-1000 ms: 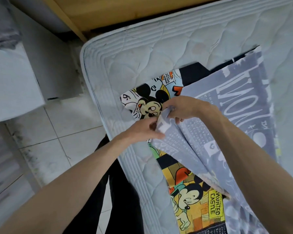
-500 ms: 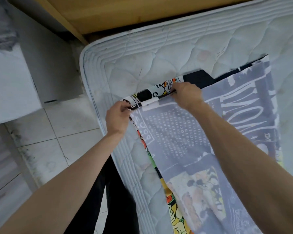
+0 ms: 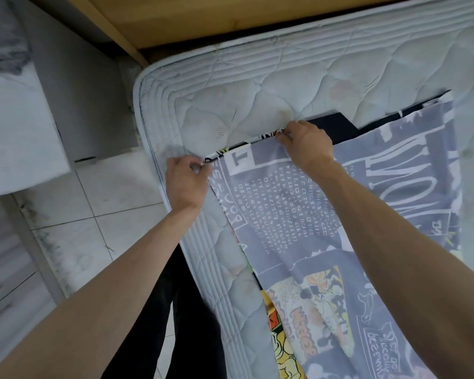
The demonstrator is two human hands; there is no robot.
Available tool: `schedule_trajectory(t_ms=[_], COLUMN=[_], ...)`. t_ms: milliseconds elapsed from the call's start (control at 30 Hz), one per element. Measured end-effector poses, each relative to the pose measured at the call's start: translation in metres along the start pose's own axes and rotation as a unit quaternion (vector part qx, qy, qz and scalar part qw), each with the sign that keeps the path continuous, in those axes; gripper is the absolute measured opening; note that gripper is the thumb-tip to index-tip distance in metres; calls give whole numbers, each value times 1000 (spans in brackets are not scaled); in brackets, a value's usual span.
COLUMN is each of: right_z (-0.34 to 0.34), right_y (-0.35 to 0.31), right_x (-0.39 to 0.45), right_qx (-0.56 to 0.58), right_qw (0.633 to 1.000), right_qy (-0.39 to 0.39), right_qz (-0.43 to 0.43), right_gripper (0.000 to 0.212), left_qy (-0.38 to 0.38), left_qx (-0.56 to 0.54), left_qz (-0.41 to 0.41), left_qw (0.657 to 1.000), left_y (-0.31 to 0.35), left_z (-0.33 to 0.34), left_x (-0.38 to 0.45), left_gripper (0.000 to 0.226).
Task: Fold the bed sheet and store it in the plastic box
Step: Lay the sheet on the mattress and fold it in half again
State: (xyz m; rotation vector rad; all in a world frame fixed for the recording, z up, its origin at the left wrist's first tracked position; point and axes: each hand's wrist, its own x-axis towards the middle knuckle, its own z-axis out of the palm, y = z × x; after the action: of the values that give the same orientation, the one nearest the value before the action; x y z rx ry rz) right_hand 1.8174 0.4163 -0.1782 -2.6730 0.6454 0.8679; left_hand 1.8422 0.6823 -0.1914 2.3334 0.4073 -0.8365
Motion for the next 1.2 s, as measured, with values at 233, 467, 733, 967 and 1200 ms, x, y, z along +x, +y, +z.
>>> schedule_trajectory(t_ms=[233, 467, 733, 967, 1200], right_z=[-3, -1, -20, -48, -53], right_y=[-3, -6, 42, 97, 124], right_x=[2, -1, 6, 12, 15], right_qx=[2, 29, -98, -59, -109], right_qw=[1000, 1000, 994, 995, 984], right_qy=[-15, -6, -25, -46, -46], right_qz=[-4, -5, 34, 68, 136], right_gripper=[34, 37, 42, 46, 38], left_qy=[-27, -2, 48, 50, -16], left_qx=[-5, 18, 122, 154, 190], left_qz=[17, 33, 63, 139, 80], left_qw=[999, 999, 989, 977, 978], left_y=[8, -1, 1, 2, 15], left_z=[-4, -3, 5, 2, 4], left_x=[-5, -1, 7, 1, 5], left_gripper=[26, 26, 28, 25, 26])
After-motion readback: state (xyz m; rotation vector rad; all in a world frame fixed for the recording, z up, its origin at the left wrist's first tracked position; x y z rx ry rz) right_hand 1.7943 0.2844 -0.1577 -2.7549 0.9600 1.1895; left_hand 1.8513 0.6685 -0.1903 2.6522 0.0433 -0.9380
